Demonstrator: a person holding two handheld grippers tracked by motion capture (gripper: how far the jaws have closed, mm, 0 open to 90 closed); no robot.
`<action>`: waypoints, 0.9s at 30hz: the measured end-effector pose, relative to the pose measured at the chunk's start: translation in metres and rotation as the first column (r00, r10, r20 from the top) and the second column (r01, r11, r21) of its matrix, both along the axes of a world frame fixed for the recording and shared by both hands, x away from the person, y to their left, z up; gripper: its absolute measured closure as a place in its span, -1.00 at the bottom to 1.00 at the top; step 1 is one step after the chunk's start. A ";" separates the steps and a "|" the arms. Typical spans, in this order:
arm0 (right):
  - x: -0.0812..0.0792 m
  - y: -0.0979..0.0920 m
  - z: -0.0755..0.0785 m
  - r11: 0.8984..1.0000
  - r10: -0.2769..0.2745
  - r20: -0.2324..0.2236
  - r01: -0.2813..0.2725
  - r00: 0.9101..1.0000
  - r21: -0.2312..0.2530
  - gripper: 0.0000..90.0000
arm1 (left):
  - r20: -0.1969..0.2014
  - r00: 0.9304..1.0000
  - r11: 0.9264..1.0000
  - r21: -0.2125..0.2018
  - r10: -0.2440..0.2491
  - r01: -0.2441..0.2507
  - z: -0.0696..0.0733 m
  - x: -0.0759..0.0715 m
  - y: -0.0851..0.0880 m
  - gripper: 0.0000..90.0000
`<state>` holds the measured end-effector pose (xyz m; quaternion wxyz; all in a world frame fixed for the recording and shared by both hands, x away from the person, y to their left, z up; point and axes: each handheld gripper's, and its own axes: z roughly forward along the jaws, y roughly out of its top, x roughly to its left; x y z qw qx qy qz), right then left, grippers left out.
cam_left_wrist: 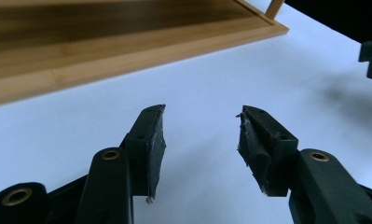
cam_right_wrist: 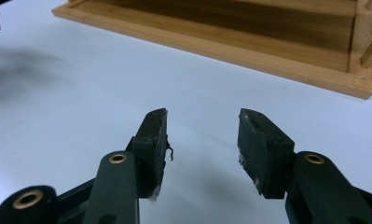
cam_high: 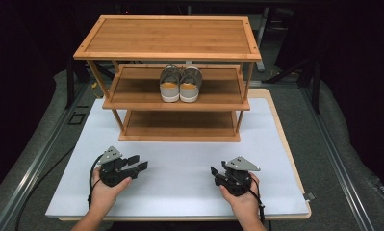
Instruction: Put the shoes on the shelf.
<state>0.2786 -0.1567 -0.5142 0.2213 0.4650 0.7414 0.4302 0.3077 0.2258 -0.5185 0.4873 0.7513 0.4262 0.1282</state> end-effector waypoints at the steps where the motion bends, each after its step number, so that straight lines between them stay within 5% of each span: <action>1: 0.001 0.000 -0.002 1.000 -0.003 -0.002 0.003 1.000 -0.006 0.16 | -0.006 1.000 1.000 0.008 -0.005 0.005 -0.003 0.000 -0.002 0.11; 9: 0.003 0.002 -0.019 1.000 0.003 -0.039 -0.004 0.999 -0.025 0.15 | -0.032 0.999 0.996 0.081 -0.040 0.043 -0.024 -0.001 -0.018 0.11; 16: 0.007 0.005 -0.026 0.999 0.029 -0.054 -0.031 0.998 -0.033 0.13 | -0.029 0.996 0.987 0.137 -0.083 0.087 -0.029 -0.002 -0.030 0.09; 27: 0.006 0.008 -0.026 0.998 0.038 -0.056 -0.041 0.998 -0.042 0.10 | -0.044 0.996 0.987 0.135 -0.080 0.086 -0.028 -0.003 -0.031 0.04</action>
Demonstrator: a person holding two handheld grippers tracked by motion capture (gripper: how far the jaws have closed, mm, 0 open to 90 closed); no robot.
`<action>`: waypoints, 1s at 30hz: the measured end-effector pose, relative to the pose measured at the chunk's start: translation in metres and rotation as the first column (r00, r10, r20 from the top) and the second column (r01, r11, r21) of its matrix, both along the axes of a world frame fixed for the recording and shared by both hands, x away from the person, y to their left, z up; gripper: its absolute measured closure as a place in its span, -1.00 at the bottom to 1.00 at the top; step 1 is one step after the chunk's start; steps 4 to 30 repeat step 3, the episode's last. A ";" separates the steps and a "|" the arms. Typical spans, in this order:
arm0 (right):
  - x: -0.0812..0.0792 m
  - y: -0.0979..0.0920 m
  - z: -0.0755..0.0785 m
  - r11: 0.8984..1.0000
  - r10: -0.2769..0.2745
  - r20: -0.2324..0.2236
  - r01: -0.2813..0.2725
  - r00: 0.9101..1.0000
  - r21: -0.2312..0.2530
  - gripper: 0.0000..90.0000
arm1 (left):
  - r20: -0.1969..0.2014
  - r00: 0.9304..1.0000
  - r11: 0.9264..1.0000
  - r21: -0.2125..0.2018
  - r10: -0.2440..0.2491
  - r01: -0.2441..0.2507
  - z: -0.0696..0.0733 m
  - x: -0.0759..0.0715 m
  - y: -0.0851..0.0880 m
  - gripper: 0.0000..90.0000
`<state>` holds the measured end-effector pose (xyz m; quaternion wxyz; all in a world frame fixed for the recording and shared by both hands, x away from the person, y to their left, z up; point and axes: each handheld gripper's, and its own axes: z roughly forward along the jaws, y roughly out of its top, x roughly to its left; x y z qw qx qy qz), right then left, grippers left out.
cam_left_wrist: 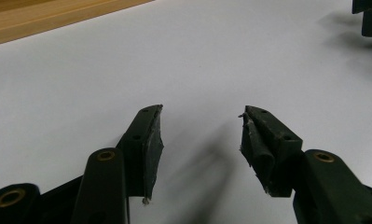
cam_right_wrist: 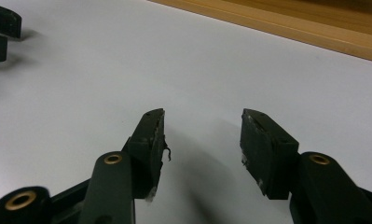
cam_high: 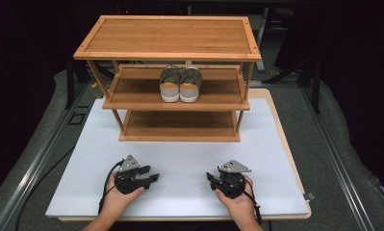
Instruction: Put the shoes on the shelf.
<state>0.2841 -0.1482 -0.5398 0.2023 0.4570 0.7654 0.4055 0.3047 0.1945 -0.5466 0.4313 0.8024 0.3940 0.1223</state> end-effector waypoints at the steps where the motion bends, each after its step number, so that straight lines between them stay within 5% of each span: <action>1: 0.000 0.000 0.000 1.000 0.002 0.000 -0.002 1.000 0.005 0.10 | 0.002 1.000 1.000 0.000 -0.001 0.001 0.001 0.000 0.001 0.04; 30: 0.000 -0.001 0.000 1.000 0.011 0.002 -0.011 1.000 0.008 0.08 | 0.004 1.000 1.000 -0.007 0.005 -0.005 0.002 0.001 0.002 0.02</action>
